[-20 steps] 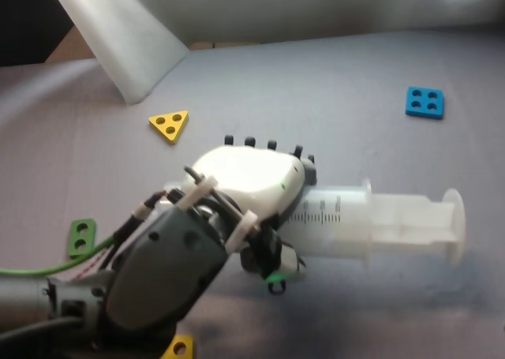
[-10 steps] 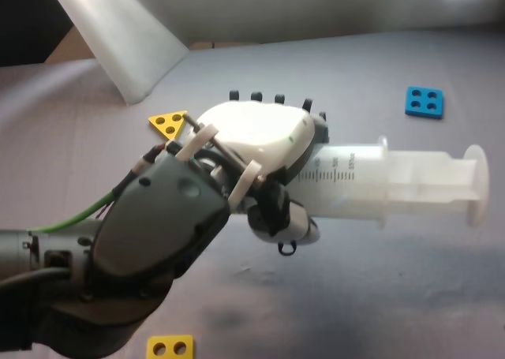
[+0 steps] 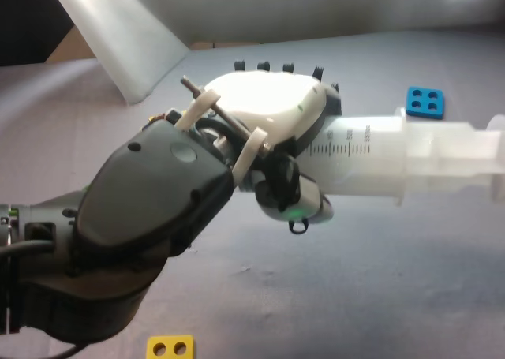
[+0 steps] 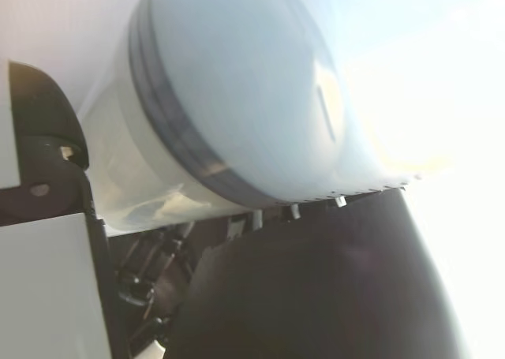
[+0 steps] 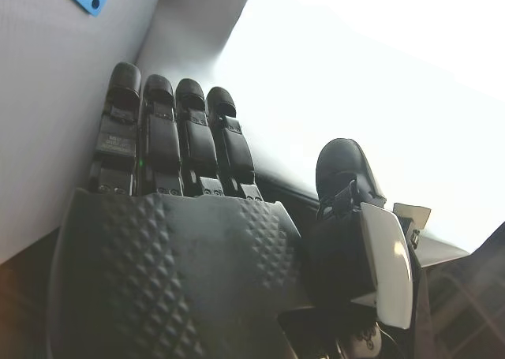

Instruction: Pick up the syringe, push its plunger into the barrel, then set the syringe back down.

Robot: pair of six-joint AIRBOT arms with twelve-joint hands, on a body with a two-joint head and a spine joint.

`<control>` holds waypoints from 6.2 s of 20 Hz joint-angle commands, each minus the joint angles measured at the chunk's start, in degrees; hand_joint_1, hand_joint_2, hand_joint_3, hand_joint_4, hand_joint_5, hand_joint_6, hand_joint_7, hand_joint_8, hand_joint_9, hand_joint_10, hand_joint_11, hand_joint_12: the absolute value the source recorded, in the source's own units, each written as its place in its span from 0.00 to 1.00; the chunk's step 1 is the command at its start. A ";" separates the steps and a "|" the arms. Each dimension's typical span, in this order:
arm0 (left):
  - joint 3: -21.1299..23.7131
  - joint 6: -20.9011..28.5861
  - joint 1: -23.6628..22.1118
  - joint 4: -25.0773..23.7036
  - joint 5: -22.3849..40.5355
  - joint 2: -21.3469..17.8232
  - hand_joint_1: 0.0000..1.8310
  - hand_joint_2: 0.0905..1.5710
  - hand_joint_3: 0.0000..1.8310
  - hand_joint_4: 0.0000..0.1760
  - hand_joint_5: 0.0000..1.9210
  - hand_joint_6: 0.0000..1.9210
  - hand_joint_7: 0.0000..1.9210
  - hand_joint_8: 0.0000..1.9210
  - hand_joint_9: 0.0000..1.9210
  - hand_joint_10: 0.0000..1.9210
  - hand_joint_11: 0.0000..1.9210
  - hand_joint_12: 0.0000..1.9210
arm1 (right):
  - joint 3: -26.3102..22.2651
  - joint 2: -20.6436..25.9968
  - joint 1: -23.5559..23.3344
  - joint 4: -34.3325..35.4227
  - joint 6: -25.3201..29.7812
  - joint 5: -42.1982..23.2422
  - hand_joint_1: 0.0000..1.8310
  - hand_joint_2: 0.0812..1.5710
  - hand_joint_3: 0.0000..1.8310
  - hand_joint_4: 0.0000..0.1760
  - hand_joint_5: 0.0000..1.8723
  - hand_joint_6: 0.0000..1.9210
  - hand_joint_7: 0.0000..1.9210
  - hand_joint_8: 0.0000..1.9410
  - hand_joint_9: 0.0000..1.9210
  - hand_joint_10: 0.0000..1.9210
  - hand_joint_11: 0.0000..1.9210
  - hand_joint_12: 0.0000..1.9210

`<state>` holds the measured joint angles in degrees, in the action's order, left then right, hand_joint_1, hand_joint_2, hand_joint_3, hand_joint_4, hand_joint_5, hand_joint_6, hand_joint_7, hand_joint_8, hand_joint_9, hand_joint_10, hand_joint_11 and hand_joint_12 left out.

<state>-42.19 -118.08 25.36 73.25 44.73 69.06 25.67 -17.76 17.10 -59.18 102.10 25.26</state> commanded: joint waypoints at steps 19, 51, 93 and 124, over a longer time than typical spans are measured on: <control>0.89 -0.73 -1.56 -3.29 1.29 -0.45 0.66 0.77 0.00 0.00 0.45 0.51 0.36 0.85 0.34 0.62 0.28 0.67 | -4.48 -3.71 0.26 0.99 -6.20 -0.57 0.00 0.77 0.00 0.00 0.10 0.00 0.09 0.00 0.07 0.00 0.00 0.20; 0.68 -0.73 -1.70 -3.60 0.98 -0.47 0.65 0.78 0.00 0.00 0.42 0.57 0.35 0.86 0.32 0.66 0.26 0.70 | 4.97 -28.07 -8.76 0.95 -11.18 6.27 0.00 0.77 0.00 0.00 0.13 0.00 0.12 0.00 0.09 0.00 0.00 0.27; -1.81 3.10 7.50 -13.05 1.35 2.73 0.65 0.79 0.00 0.00 0.42 0.55 0.33 0.90 0.30 0.72 0.23 0.74 | 16.04 -1.05 -2.29 -19.23 -75.38 -49.48 0.00 0.77 0.00 0.00 0.13 0.00 0.12 0.00 0.09 0.00 0.00 0.25; -3.25 8.93 14.16 -18.04 4.16 6.06 0.36 0.60 0.00 0.00 0.17 0.03 0.18 0.03 0.17 0.05 0.02 0.37 | 16.34 0.27 -2.23 -22.30 -75.87 -48.33 0.00 0.77 0.00 0.00 0.16 0.00 0.13 0.00 0.11 0.00 0.00 0.29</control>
<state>-45.67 -109.45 40.16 59.46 45.23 74.87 42.04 -17.54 15.79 -83.85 26.00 -22.31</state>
